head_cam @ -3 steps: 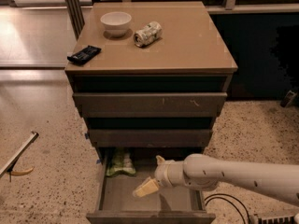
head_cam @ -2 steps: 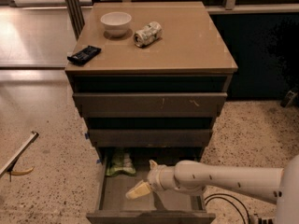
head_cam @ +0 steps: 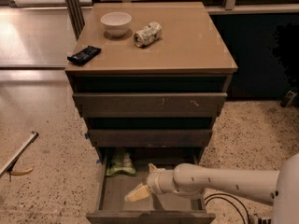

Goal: Pick green rice chip bag from bottom drawer and place on counter

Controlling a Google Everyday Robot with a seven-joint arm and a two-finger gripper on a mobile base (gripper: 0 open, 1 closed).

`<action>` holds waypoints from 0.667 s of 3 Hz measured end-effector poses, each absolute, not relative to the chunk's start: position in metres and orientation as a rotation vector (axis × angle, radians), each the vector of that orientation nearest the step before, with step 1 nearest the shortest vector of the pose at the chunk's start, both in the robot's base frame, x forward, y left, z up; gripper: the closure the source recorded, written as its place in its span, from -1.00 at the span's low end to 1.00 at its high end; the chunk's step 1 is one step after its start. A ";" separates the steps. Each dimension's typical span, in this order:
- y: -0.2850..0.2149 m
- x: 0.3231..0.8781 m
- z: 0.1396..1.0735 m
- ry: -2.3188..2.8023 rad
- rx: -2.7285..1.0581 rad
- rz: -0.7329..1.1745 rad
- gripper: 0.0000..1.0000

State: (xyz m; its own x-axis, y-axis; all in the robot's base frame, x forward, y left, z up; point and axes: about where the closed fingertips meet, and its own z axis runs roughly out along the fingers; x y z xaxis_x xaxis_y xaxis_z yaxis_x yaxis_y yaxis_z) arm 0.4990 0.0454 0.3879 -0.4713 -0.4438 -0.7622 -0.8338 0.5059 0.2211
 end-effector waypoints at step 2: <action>0.044 0.512 0.376 2.048 -0.999 0.754 -1.00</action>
Offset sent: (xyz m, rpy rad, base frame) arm 0.0425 -0.0030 -0.0450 0.0770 -0.1201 -0.0772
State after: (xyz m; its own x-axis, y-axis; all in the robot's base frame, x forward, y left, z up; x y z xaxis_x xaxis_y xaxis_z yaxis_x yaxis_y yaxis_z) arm 0.5121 0.0440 0.3765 -0.4366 -0.4049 -0.8034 -0.8291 0.5278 0.1845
